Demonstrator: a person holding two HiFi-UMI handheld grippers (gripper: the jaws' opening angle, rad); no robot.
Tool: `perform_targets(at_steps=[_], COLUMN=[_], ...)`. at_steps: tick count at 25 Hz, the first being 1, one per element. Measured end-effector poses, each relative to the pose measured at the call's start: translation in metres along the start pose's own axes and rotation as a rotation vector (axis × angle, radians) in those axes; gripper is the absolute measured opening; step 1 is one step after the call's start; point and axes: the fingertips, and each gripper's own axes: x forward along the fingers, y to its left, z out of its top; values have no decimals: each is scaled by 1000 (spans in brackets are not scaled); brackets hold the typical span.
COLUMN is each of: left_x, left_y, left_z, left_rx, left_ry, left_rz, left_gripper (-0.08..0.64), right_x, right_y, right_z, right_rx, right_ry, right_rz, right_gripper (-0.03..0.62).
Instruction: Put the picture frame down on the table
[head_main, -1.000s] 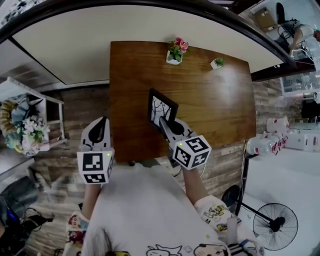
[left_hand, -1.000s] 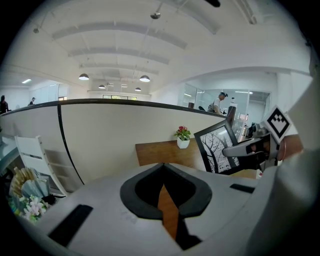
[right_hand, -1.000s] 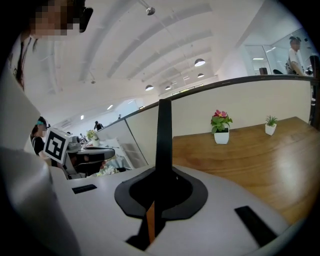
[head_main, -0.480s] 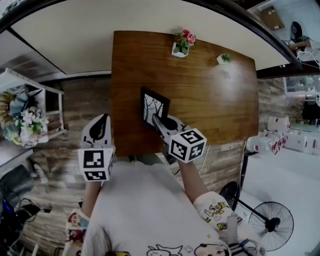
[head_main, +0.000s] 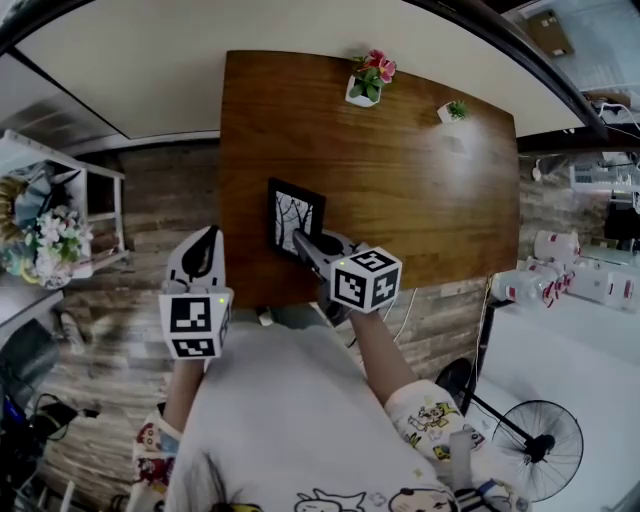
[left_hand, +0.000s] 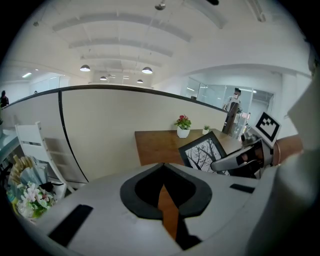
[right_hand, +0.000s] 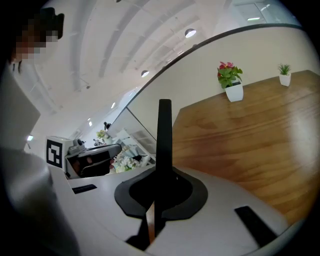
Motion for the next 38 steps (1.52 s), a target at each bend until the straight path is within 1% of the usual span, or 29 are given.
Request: perform_targets(at_steps=[21, 30, 38], left_x=[17, 18, 19], left_y=[-2, -1, -1], left_z=[-17, -23, -26], left_rx=[6, 3, -3], left_ry=[55, 67, 72], left_rz=[-32, -35, -32], left_gripper=[3, 3, 3], right_x=[34, 44, 51], right_y=[-5, -7, -11], right_z=[-32, -40, -44], right_rx=[229, 239, 195], right_ry=[187, 231, 250], right_rz=[139, 140, 117], right_gripper=[9, 11, 34])
